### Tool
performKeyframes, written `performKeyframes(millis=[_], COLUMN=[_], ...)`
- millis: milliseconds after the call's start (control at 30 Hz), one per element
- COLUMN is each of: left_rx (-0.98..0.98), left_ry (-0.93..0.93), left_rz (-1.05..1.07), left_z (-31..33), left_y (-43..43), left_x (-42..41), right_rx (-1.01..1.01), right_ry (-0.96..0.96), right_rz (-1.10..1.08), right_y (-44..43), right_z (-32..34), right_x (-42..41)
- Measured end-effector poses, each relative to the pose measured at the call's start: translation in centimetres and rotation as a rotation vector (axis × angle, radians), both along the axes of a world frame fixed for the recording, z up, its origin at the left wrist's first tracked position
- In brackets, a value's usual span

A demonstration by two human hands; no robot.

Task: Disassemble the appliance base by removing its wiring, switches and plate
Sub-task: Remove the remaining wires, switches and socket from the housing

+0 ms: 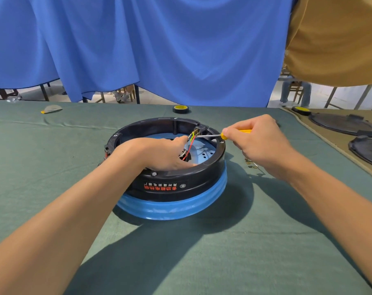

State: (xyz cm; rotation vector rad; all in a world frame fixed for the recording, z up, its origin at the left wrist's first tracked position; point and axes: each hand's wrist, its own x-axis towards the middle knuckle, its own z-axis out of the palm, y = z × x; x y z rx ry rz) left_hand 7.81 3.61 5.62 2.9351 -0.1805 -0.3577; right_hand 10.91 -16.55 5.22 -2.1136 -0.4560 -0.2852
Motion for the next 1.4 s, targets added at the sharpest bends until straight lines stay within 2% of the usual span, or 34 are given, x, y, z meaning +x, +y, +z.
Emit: performKeyframes(millis=[100, 233, 367, 467, 567, 733, 900, 1133, 1200, 1300, 1333, 1400], left_rx=[-0.021, -0.018, -0.016, -0.094, -0.042, -0.058, -0.149, -0.113, -0.126, -0.143, -0.148, -0.158], left_ry=[-0.014, -0.018, -0.023, -0.075, -0.1, -0.04, -0.108, -0.104, -0.097, -0.099, -0.101, -0.103], left_rz=[-0.003, 0.003, 0.046, -0.016, -0.055, -0.079, -0.074, -0.058, -0.058, -0.066, -0.066, -0.06], left_z=[-0.3, -0.7, -0.9, -0.6, -0.1, 0.7, 0.2, -0.1, -0.1, -0.3, -0.3, -0.5], left_y=[0.3, 0.5, 0.9, 1.1, 1.0, 1.0, 1.4, 1.7, 1.7, 1.8, 1.8, 2.0], left_x=[0.5, 0.7, 0.9, 1.0, 1.4, 2.1, 2.1, 2.2, 2.3, 2.3, 2.4, 2.4], right_rx=[-0.132, -0.127, -0.113, -0.11, -0.132, -0.13, -0.223, -0.321, -0.216, 0.054, 0.078, 0.029], right_ry=[-0.196, -0.352, -0.433, -0.442, -0.455, -0.437, -0.414, -0.394, -0.293, -0.027, 0.022, -0.033], right_rz=[-0.053, -0.083, -0.081, -0.067, -0.069, -0.066, -0.053, -0.045, -0.07, -0.058, -0.044, -0.073], right_y=[-0.1, 0.1, 0.1, 0.0, 0.1, 0.0, 0.1, 0.6, 0.6, 0.1, 0.1, 0.1], right_z=[-0.3, -1.5, -2.0, -2.0, -1.9, -1.6, -1.5, -0.6, -0.1, 0.1, -0.1, -0.5], right_x=[-1.0, -2.1, -1.9, -1.9, -1.8, -2.0, -1.7, -1.8, -1.3, -0.4, -0.2, -0.3])
